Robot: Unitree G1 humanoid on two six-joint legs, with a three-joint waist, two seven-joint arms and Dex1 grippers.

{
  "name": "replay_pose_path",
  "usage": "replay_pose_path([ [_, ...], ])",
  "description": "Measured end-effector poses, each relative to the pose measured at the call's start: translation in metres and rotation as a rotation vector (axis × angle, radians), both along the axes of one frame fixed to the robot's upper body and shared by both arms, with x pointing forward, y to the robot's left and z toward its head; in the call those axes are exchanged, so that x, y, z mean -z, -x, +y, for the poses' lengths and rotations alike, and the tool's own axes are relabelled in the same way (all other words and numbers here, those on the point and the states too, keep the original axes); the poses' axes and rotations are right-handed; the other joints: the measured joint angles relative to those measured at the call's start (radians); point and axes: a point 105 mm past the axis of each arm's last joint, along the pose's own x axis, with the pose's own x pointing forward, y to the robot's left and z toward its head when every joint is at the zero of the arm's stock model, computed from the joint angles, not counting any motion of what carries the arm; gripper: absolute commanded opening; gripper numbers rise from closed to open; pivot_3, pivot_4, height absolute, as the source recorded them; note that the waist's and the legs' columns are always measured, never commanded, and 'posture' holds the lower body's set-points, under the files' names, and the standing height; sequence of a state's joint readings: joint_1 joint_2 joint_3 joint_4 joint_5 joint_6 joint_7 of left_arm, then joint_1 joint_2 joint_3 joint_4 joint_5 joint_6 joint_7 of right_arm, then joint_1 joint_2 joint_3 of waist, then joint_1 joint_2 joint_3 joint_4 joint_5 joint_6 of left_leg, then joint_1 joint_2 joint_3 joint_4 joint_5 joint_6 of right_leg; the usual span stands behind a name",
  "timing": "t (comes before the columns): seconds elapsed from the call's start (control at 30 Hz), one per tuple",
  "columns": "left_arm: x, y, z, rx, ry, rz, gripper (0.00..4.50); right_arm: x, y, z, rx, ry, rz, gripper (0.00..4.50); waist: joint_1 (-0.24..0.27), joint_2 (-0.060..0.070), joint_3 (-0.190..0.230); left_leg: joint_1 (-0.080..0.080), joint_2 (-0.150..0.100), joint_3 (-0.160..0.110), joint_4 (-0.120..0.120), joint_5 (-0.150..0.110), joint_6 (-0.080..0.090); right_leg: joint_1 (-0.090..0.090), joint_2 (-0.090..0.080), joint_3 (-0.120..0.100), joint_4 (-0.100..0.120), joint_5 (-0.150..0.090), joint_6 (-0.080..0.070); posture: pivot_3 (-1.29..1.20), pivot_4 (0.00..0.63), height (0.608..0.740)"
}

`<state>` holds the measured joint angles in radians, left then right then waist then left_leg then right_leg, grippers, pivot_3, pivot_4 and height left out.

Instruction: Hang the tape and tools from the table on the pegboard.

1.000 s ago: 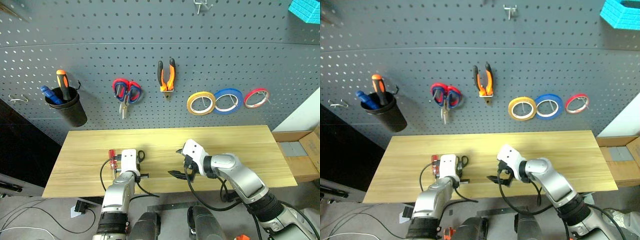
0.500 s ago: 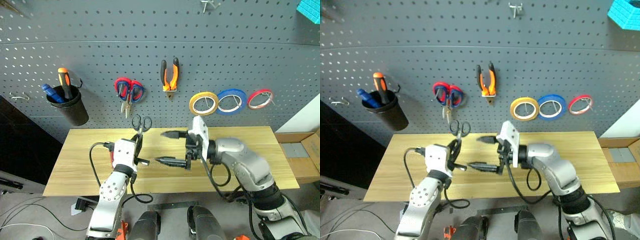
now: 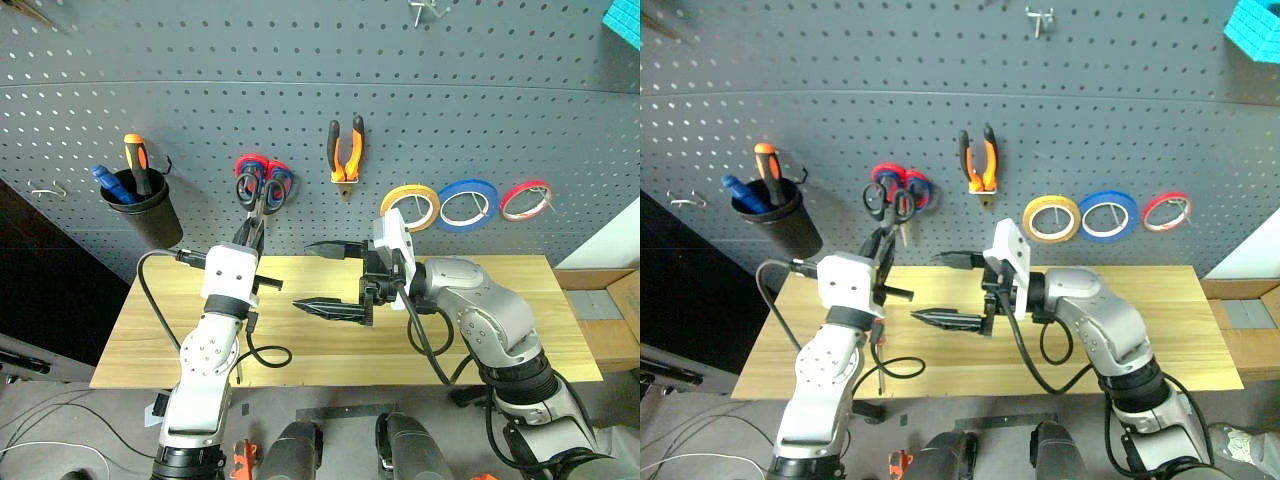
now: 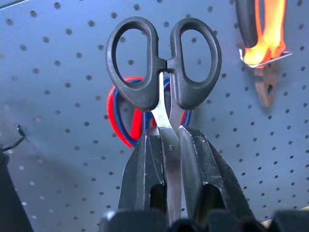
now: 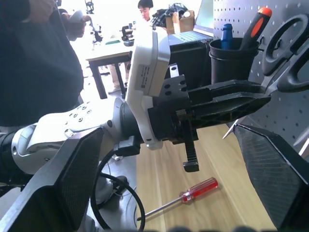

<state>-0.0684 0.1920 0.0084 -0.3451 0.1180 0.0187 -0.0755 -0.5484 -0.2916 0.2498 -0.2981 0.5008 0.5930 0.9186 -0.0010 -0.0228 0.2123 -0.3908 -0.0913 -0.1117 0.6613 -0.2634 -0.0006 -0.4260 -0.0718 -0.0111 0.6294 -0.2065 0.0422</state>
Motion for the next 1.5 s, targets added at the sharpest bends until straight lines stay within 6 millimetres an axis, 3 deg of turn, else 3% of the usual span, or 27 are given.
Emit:
replay_pose_path([
  [0.47,0.002,-0.003,0.013,-0.056,0.014,0.015,0.15,-0.002,-0.001,0.001,0.008,-0.009,-0.017,4.50,0.000,0.000,-0.004,0.001,0.000,0.000,0.001,0.000,0.000,0.000,0.001,0.000,0.001,0.002,-0.002,-0.02,0.127,0.740],
  [0.7,0.011,-0.017,0.014,-0.049,0.024,0.057,0.15,-0.006,-0.002,0.002,0.008,-0.011,-0.029,4.50,0.000,0.000,-0.006,0.001,0.000,0.000,0.001,0.001,-0.001,0.000,0.001,0.000,0.002,0.003,-0.003,-0.02,0.125,0.740],
  [0.93,0.021,-0.044,0.013,-0.042,0.044,0.103,0.15,-0.009,-0.005,0.006,0.023,-0.035,-0.025,4.50,-0.001,-0.001,-0.012,0.002,0.000,0.001,0.002,0.001,-0.001,0.000,0.001,0.000,0.004,0.004,-0.003,-0.03,0.128,0.740],
  [1.13,0.025,-0.058,0.015,-0.044,0.062,0.122,0.15,-0.034,-0.036,0.005,0.217,-0.123,-0.081,4.50,-0.002,-0.001,-0.012,0.006,0.000,0.002,0.002,0.001,-0.001,0.000,0.001,0.002,0.009,0.004,-0.003,-0.04,0.133,0.740],
  [1.3,0.024,-0.068,0.014,-0.047,0.109,0.127,0.15,-0.010,-0.063,-0.006,0.377,-0.007,-0.078,4.50,-0.003,-0.003,-0.014,0.007,-0.001,0.003,0.003,0.001,-0.001,0.000,0.001,0.003,0.012,0.004,-0.003,-0.04,0.132,0.740],
  [1.5,0.026,-0.073,0.015,-0.056,0.125,0.154,0.15,-0.003,-0.066,-0.006,0.398,0.039,-0.104,4.50,-0.008,-0.003,-0.015,0.008,-0.001,0.004,0.003,0.001,-0.001,0.000,0.001,0.004,0.013,0.003,-0.003,-0.04,0.132,0.740],
])
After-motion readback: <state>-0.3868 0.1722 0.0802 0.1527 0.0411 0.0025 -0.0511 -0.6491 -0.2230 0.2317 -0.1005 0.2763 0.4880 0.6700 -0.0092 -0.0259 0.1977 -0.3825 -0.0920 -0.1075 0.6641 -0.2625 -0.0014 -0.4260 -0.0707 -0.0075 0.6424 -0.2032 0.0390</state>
